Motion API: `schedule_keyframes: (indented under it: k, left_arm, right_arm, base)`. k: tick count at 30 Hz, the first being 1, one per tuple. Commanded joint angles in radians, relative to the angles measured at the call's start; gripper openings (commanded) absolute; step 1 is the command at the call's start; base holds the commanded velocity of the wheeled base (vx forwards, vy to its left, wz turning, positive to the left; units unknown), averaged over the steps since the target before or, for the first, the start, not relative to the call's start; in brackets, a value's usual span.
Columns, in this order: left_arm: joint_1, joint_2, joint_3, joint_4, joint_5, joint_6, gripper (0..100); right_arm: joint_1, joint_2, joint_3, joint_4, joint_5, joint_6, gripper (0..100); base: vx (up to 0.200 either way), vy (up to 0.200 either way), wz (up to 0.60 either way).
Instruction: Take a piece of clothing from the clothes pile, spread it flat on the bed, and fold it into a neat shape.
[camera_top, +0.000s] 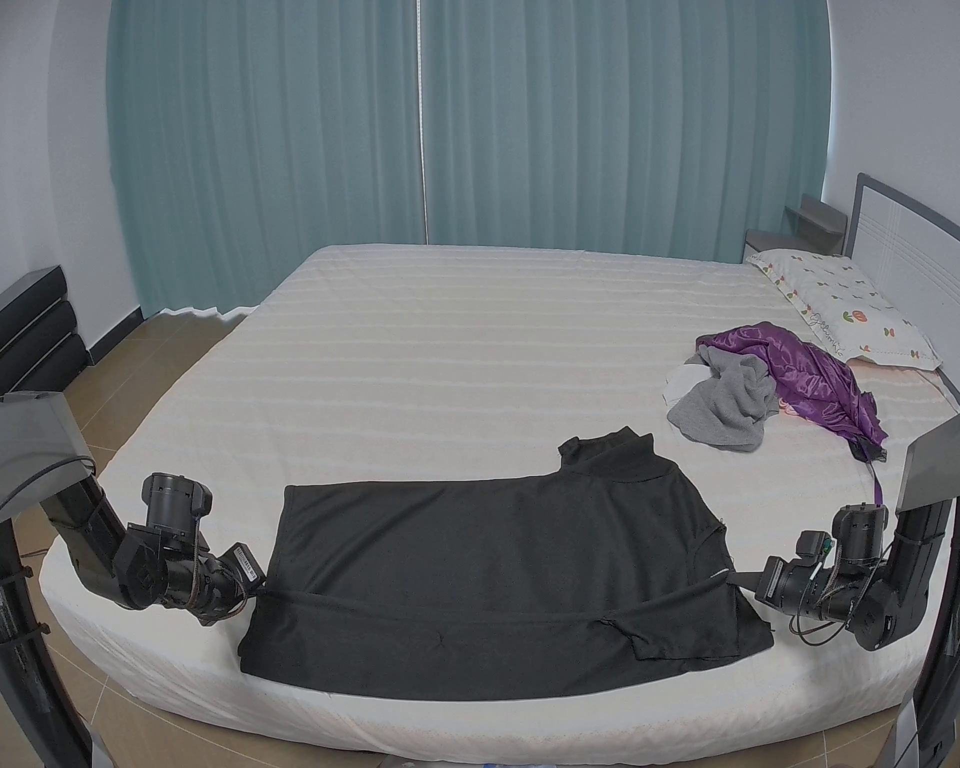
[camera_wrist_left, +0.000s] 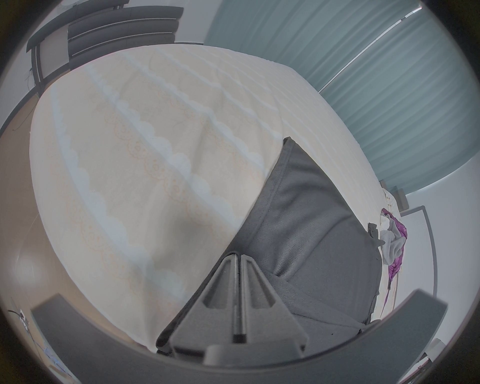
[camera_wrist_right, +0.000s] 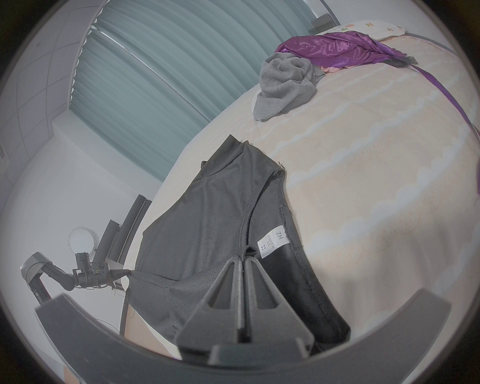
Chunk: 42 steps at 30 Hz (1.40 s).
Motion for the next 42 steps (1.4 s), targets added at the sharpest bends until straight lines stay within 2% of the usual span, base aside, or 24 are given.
schedule_keyframes:
  k: [1, 19, 20, 21, 22, 24, 29, 31, 36, 42]
  left_arm:
    - [0.003, 0.028, -0.006, -0.003, 0.0, 0.001, 0]
    - [0.012, 0.075, -0.026, -0.003, 0.0, -0.001, 0]
    - [0.012, 0.075, -0.024, -0.003, 0.0, -0.001, 0]
    - [0.012, 0.075, -0.024, -0.003, 0.0, -0.001, 0]
    - [0.012, 0.075, -0.024, -0.003, 0.0, -0.002, 100]
    - [0.012, 0.074, -0.024, -0.003, 0.0, -0.004, 100]
    - [0.013, 0.066, -0.024, -0.003, -0.001, -0.01, 100]
    - [0.024, 0.038, -0.024, -0.003, -0.005, -0.013, 100]
    - [0.046, -0.024, -0.026, -0.001, -0.014, -0.015, 100]
    - [0.064, -0.052, -0.087, 0.013, -0.015, -0.018, 100]
  right_arm:
    - [-0.001, 0.006, -0.001, -0.002, 0.001, 0.0, 0]
    - [0.01, 0.092, -0.073, -0.001, -0.003, 0.0, 0]
    - [0.008, 0.098, -0.075, -0.002, -0.003, 0.002, 100]
    - [0.008, 0.101, -0.073, -0.004, -0.002, 0.002, 100]
    - [0.008, 0.1, -0.07, -0.004, 0.0, 0.002, 100]
    - [0.008, 0.092, -0.067, -0.004, 0.003, 0.006, 100]
    - [0.008, 0.047, -0.058, -0.028, 0.006, 0.121, 100]
    - [-0.001, 0.043, -0.055, -0.071, 0.006, 0.206, 100]
    - [-0.007, 0.044, -0.03, -0.139, 0.006, 0.309, 100]
    - [0.001, 0.057, -0.003, -0.189, 0.006, 0.348, 100]
  base:
    - [0.0, 0.0, 0.0]
    - [0.0, 0.0, 0.0]
    - [0.0, 0.0, 0.0]
    - [0.0, 0.0, 0.0]
    - [0.0, 0.0, 0.0]
    - [0.0, 0.0, 0.0]
    - [0.0, 0.0, 0.0]
    - [0.0, 0.0, 0.0]
    - [0.0, 0.0, 0.0]
    - [0.0, 0.0, 0.0]
